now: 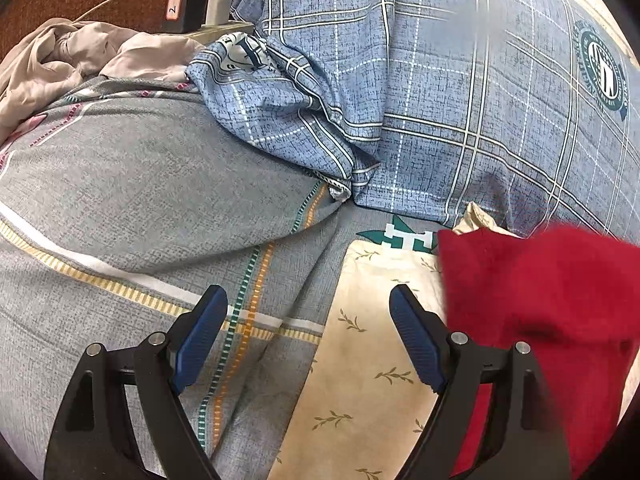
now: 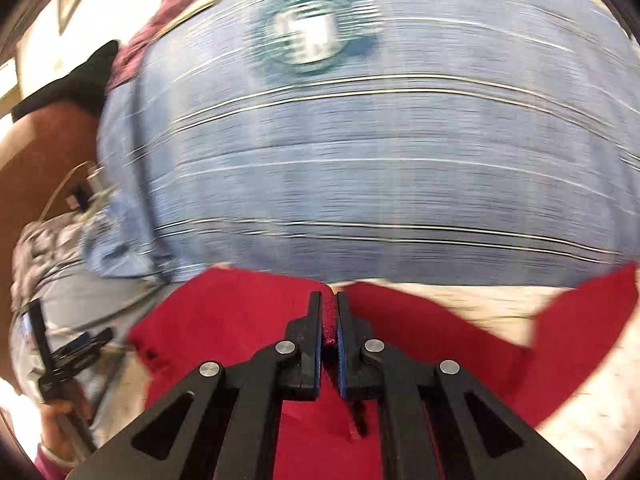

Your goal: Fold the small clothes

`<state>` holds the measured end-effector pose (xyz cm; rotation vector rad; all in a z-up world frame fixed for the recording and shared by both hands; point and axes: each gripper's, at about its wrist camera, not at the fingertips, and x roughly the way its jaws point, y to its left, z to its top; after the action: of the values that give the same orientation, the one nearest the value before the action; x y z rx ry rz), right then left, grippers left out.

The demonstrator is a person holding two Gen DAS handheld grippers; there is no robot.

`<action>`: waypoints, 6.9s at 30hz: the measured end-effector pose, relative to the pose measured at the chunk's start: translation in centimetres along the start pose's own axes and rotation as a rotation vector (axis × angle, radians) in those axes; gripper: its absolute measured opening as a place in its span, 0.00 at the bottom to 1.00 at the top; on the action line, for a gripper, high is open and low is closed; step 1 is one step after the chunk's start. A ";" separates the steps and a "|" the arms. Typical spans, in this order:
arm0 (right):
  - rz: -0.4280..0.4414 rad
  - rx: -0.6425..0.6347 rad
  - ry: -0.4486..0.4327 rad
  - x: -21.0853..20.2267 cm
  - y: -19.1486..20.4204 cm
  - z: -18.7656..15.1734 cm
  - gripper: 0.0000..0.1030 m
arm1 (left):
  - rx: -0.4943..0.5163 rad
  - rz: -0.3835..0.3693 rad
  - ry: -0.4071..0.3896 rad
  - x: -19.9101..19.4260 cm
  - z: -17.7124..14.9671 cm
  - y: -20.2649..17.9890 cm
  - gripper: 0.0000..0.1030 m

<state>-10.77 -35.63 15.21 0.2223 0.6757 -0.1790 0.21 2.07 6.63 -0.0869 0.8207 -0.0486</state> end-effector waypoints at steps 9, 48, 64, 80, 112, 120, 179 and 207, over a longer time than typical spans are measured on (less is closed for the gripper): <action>-0.272 0.007 0.295 5.8 -6.2 -4.0 0.21 | 0.075 -0.058 0.026 0.3 -0.8 -1.9 0.81; 0.299 -0.480 0.267 12.9 19.5 0.2 0.58 | 0.185 -0.155 0.147 0.2 -2.2 -4.1 0.81; 0.343 -0.558 0.326 18.9 21.9 -1.1 0.03 | 0.204 -0.234 0.238 2.3 -3.4 -5.7 0.81; 0.436 -0.241 0.323 9.7 17.1 -4.6 0.34 | 0.203 -0.212 0.180 0.0 -3.0 -4.5 0.82; -0.197 0.045 0.219 5.1 -6.4 -4.5 0.05 | 0.229 -0.231 0.156 1.8 -3.8 -9.7 0.83; -0.266 0.084 0.269 6.4 -8.4 -4.8 0.16 | 0.229 -0.214 0.140 1.6 -3.7 -9.5 0.83; -0.107 0.389 -0.193 -12.3 -21.5 1.7 0.06 | 0.174 -0.325 0.065 -1.0 -2.5 -8.6 0.83; 0.343 0.002 0.226 7.3 4.9 -4.3 0.62 | 0.089 -0.415 0.073 -1.5 -2.9 -7.7 0.83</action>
<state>-6.65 -30.49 8.02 0.3594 0.8495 0.1771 -3.05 -5.62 6.49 -0.1709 0.8619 -0.4820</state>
